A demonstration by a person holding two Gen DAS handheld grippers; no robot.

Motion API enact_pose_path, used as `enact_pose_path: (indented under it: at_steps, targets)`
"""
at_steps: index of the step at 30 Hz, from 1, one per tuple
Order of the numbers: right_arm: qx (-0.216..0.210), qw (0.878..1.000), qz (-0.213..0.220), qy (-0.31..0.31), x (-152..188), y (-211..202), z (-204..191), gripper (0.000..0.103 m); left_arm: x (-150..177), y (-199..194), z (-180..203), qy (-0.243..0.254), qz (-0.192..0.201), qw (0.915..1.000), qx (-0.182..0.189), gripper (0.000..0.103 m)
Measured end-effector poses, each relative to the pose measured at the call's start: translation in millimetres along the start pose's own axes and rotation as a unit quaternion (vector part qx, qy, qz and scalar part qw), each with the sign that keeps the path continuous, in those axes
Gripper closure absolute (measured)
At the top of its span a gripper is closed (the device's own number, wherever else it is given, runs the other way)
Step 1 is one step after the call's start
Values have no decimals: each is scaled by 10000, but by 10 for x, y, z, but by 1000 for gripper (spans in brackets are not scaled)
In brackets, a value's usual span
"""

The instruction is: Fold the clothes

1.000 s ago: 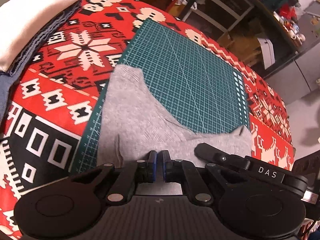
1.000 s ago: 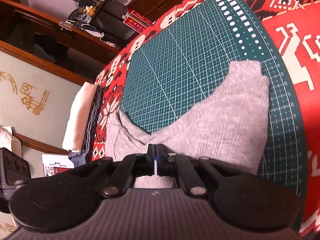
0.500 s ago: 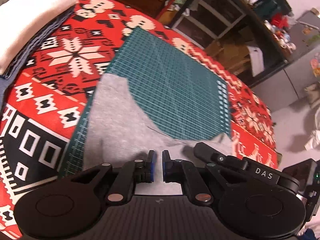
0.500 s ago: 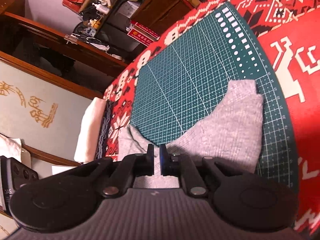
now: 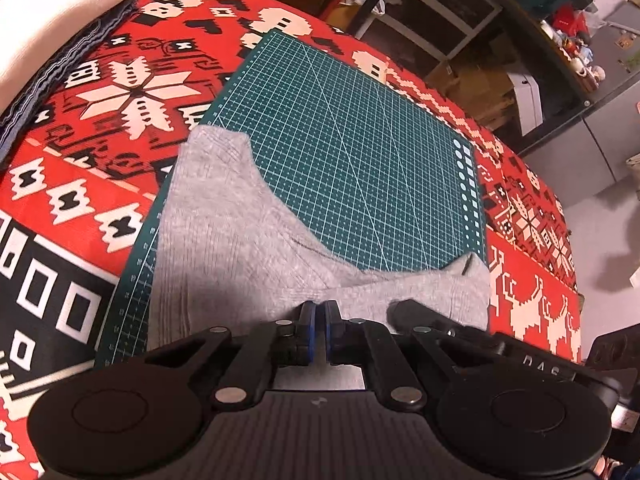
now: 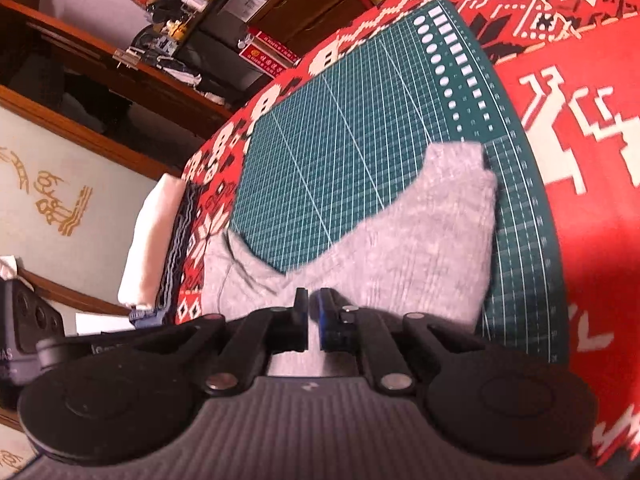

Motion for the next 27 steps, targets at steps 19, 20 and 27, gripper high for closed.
enact_pose_path:
  at_steps: [19,20,27]
  targets:
    - [-121,9997,194,108,-26,-444,116,95,207,-92,446,328,-287,9962,755,97]
    - [-110,9998,158,97,-6,-445,124,95,233,-73,490,407,-317,9961,721,97]
    - [-127,9999,-37,-97,211,-561,138,95,360,-42,546,550,-472,9954,628,97]
Point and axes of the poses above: each gripper's, at about its wrist camera, not at the fingertips, and y roughly the way its jaws point, z to its right, x to its underside, the point moved 1 cm from there along y, roughly the way its jaws point, and after that the axes turned 1 degree about y, right-handed, at the moved point
